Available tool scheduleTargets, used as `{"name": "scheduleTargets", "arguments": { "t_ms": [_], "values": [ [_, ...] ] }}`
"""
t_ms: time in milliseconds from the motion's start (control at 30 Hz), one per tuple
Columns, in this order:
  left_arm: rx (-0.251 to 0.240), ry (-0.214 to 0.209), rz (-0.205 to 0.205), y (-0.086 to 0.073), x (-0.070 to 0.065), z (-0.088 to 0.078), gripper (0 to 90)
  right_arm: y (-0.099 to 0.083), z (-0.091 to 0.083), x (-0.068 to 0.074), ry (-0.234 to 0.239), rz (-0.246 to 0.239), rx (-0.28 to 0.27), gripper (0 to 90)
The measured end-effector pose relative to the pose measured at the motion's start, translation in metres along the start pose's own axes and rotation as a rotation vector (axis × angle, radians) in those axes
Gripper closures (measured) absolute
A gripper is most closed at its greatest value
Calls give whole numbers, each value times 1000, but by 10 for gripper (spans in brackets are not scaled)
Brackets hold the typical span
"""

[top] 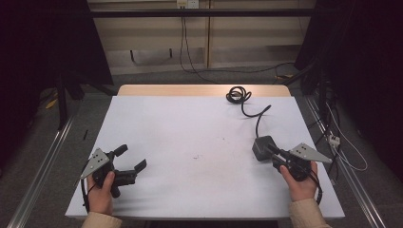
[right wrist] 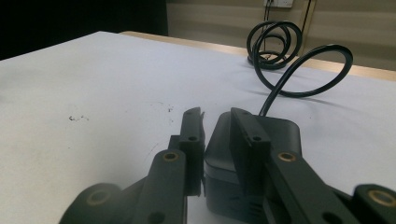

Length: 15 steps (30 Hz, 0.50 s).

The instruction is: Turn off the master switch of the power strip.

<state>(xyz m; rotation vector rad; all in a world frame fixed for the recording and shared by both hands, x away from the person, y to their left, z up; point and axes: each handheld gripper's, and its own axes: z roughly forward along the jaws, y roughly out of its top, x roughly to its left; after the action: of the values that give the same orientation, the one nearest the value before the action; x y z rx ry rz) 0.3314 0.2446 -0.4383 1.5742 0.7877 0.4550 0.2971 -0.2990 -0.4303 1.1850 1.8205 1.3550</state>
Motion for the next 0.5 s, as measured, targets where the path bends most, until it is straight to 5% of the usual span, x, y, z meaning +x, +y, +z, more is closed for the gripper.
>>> {"name": "scheduleTargets", "arguments": {
  "t_ms": [500],
  "values": [
    [0,0,-1,0,0,0,22,1,0,-3,-8,8,12,790]
  ]
}}
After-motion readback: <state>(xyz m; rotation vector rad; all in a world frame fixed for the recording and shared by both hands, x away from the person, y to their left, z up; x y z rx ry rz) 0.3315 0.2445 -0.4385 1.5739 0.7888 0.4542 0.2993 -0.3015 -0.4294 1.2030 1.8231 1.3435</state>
